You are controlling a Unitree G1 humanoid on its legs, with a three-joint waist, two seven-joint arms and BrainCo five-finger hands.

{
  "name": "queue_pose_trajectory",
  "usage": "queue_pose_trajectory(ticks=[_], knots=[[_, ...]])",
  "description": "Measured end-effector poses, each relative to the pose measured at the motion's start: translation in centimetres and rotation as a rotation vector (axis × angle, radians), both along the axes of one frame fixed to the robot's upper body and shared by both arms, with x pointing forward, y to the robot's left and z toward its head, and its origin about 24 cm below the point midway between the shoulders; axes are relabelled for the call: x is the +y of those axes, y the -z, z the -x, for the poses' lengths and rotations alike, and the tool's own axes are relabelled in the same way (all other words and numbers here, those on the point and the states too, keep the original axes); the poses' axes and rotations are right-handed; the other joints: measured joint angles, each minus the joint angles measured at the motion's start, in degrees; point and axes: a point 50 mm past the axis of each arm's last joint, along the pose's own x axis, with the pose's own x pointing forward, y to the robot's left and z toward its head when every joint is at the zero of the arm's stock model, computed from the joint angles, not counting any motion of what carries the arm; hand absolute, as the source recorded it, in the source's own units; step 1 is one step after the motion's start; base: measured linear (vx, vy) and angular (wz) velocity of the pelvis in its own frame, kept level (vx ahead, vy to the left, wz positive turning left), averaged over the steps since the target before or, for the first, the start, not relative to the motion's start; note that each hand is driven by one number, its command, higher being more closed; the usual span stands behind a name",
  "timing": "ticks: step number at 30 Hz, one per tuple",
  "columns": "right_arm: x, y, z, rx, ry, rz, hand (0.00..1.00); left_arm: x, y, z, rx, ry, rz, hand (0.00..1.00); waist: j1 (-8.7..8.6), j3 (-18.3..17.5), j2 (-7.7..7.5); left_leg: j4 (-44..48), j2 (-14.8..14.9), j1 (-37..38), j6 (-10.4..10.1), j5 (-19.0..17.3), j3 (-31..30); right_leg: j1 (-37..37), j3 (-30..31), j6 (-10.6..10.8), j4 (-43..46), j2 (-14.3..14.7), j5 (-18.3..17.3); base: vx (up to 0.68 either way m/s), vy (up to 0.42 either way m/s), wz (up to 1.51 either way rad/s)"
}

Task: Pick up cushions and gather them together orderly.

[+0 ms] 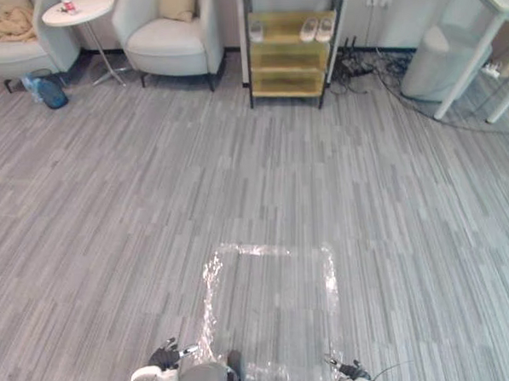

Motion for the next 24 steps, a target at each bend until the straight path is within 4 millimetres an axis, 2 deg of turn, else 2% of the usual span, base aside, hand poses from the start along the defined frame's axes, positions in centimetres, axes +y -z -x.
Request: queue_pose_trajectory(ticks=[1, 3, 4, 6, 7, 8, 9, 10, 11, 13, 14, 15, 16, 17, 18, 19, 20, 21, 22, 23, 24], knots=[[0.1, 0.0, 0.1, -0.001, -0.006, -0.003, 0.0, -0.1, 0.0, 0.0, 0.002, 0.019, -0.003, 0.0, -0.34, 0.1, 1.0, -3.0, 0.5, 4.2, 0.0, 0.0, -1.0, -2.1, -4.5, -2.8, -4.6, -0.4, -1.8, 0.4, -0.042, 0.39], [0.1, 0.0, 0.2, -0.001, -0.007, -0.006, 0.0, -0.3, -0.1, -0.3, -0.005, 0.024, -0.001, 0.0, -0.71, -0.1, 0.42, -3.6, 0.9, 5.6, -0.1, 0.0, -2.6, -4.1, -6.7, -3.3, -11.5, -0.2, -2.1, 0.3, -0.085, 0.5], [0.0, 0.1, 0.3, 0.0, -0.006, -0.006, 0.0, -0.4, -0.1, -0.3, -0.008, 0.028, 0.001, 0.0, -1.01, 0.1, 0.95, -4.0, 1.5, 6.0, -0.6, -0.4, -3.5, -5.2, -7.1, -3.9, -16.7, 0.6, -1.3, 0.33, -0.172, 0.6], [0.2, 0.1, 0.2, -0.006, -0.003, -0.013, 0.0, -0.4, 0.0, 0.0, 0.0, 0.032, -0.002, 0.0, -1.26, 0.4, 0.29, -4.1, 3.2, 7.0, -2.8, -2.7, -5.0, -8.3, -3.6, -5.0, -33.8, 4.1, 6.7, 0.36, -0.233, 0.46], [0.3, 0.1, 0.3, -0.005, -0.003, -0.017, 0.0, -0.2, 0.0, 0.1, 0.002, 0.018, -0.001, 0.0, -1.25, 0.4, 0.0, -3.9, 3.3, 7.1, -3.1, -3.2, -5.4, -8.4, -2.3, -5.0, -36.4, 4.5, 8.5, 0.25, -0.261, 0.4], [0.5, 0.3, 0.8, 0.007, 0.001, -0.023, 0.0, 0.3, 0.0, 0.1, 0.003, 0.017, -0.013, 0.0, -1.48, 0.3, -1.54, -3.6, 3.6, 8.2, -4.7, -5.1, -6.6, -8.1, 0.9, -6.0, -38.9, 5.6, 16.7, 0.3, -0.297, 0.27], [0.0, 0.2, 1.0, 0.014, 0.003, -0.01, 0.0, -0.3, 0.1, 0.1, 0.001, 0.012, 0.003, 0.0, -1.14, 0.3, 0.18, -3.3, 5.7, 9.4, -5.7, -6.1, -6.6, -7.9, 0.5, -7.4, -36.8, 7.4, 14.5, 0.36, -0.354, 0.18], [-0.1, 0.2, 1.0, 0.013, 0.004, -0.008, 0.0, -0.5, 0.1, 0.3, 0.006, 0.011, 0.007, 0.0, -1.13, 0.1, 0.56, -2.6, 6.2, 9.5, -6.1, -6.4, -6.6, -7.9, 0.4, -8.0, -36.3, 7.9, 13.5, 0.35, -0.304, -0.03], [-0.1, 0.1, 0.7, 0.005, 0.006, -0.01, 0.0, -0.9, 0.3, 0.6, 0.014, 0.009, 0.021, 0.0, -1.17, -0.2, 1.45, 2.3, 7.4, 8.1, -6.7, -6.7, -6.6, -7.1, -0.2, -9.0, -35.9, 9.0, 11.4, 0.3, -0.277, 0.04], [-0.1, 0.1, 0.9, 0.005, 0.013, -0.009, 0.0, -0.8, 0.2, 0.4, 0.005, -0.017, 0.026, 0.0, -1.35, -0.2, 1.42, 16.4, 8.4, 2.2, -7.3, -6.7, -7.0, -4.6, -1.2, -9.6, -37.3, 9.7, 10.3, 0.29, -0.297, 0.14], [-0.3, 0.1, 1.0, 0.003, 0.011, 0.0, 0.0, -0.9, 0.1, 0.2, -0.009, -0.036, 0.032, 0.0, -1.24, -0.2, 2.25, 29.3, 10.4, -3.6, -10.7, -4.2, -7.0, -2.0, -2.2, -10.0, -38.4, 10.8, 9.6, 0.19, -0.198, 0.2], [-0.3, 0.1, 1.1, 0.007, 0.005, 0.0, 0.0, -0.9, 0.0, 0.1, -0.017, -0.042, 0.035, 0.0, -1.2, -0.2, 2.59, 32.9, 11.3, -5.0, -10.8, -2.8, -6.8, -0.9, -2.5, -10.7, -38.8, 11.2, 8.9, 0.34, -0.221, 0.28], [-0.4, 0.1, 1.1, 0.011, -0.005, 0.007, 0.0, -1.0, -0.1, 0.0, -0.032, -0.053, 0.042, 0.0, -0.92, 0.0, 3.07, 40.0, 12.6, -8.6, -9.4, -4.0, -5.3, 2.6, -2.8, -10.9, -40.3, 12.0, 7.9, 0.24, -0.113, 0.2], [-0.4, 0.1, 1.1, 0.01, -0.004, 0.006, 0.0, -1.0, -0.2, -0.1, -0.037, -0.053, 0.041, 0.0, -0.58, -0.1, 2.99, 39.6, 12.6, -9.5, -8.8, -5.0, -4.9, 3.9, -2.9, -10.9, -41.0, 12.0, 7.7, 0.36, -0.165, 0.14], [-0.3, 0.0, 0.9, 0.005, -0.001, 0.005, 0.0, -1.0, -0.3, -0.4, -0.047, -0.056, 0.044, 0.0, 0.07, 0.0, 2.91, 35.2, 11.6, -10.7, -8.5, -6.5, -4.3, 5.2, -2.8, -10.4, -42.3, 11.9, 7.6, 0.21, -0.08, -0.01], [-0.3, 0.0, 0.8, 0.001, 0.004, 0.005, 0.0, -1.0, -0.3, -0.4, -0.05, -0.057, 0.043, 0.0, 0.13, 0.0, 2.88, 28.7, 10.2, -11.0, -8.2, -6.8, -4.5, 6.0, -2.7, -9.8, -42.7, 11.7, 7.3, 0.24, -0.034, -0.13], [-0.3, -0.1, 0.3, -0.008, 0.003, 0.009, 0.0, -1.1, -0.3, -0.4, -0.05, -0.058, 0.044, 0.0, 0.17, 0.0, 2.9, 18.5, 7.9, -11.0, -7.7, -6.2, -6.3, 6.5, -2.1, -9.3, -42.8, 11.4, 6.7, 0.17, 0.033, -0.17], [-0.3, -0.1, 0.2, -0.012, 0.003, 0.011, 0.0, -1.1, -0.3, -0.4, -0.05, -0.06, 0.045, 0.0, 0.22, -0.1, 2.93, 14.8, 7.1, -10.9, -7.5, -5.6, -7.2, 6.5, -1.7, -9.1, -42.8, 11.4, 6.5, 0.19, 0.054, -0.29], [-0.4, -0.2, 0.0, -0.019, 0.003, 0.016, 0.0, -1.2, -0.3, -0.3, -0.048, -0.062, 0.049, 0.0, 0.39, -0.2, 3.15, 8.0, 5.9, -10.5, -7.7, -3.2, -9.7, 6.5, -0.7, -8.6, -42.5, 11.5, 5.9, 0.21, 0.091, -0.59], [-0.4, -0.2, 0.1, -0.017, 0.005, 0.019, 0.0, -1.5, -0.3, -0.4, -0.052, -0.072, 0.057, 0.0, 1.23, -0.3, 3.36, 5.6, 5.2, -9.3, -7.4, 2.9, -11.3, 6.8, 1.5, -8.0, -41.6, 11.9, 5.1, 0.29, 0.11, -0.76], [0.5, 0.0, 0.2, -0.015, 0.006, -0.002, 0.0, -1.1, -0.3, -0.2, -0.045, -0.067, 0.048, 0.0, 1.48, -0.9, 2.2, 4.9, 4.5, -7.6, -6.2, 2.4, -9.7, 7.6, 3.2, -7.5, -41.1, 11.1, 4.7, 0.32, 0.107, -0.65]])
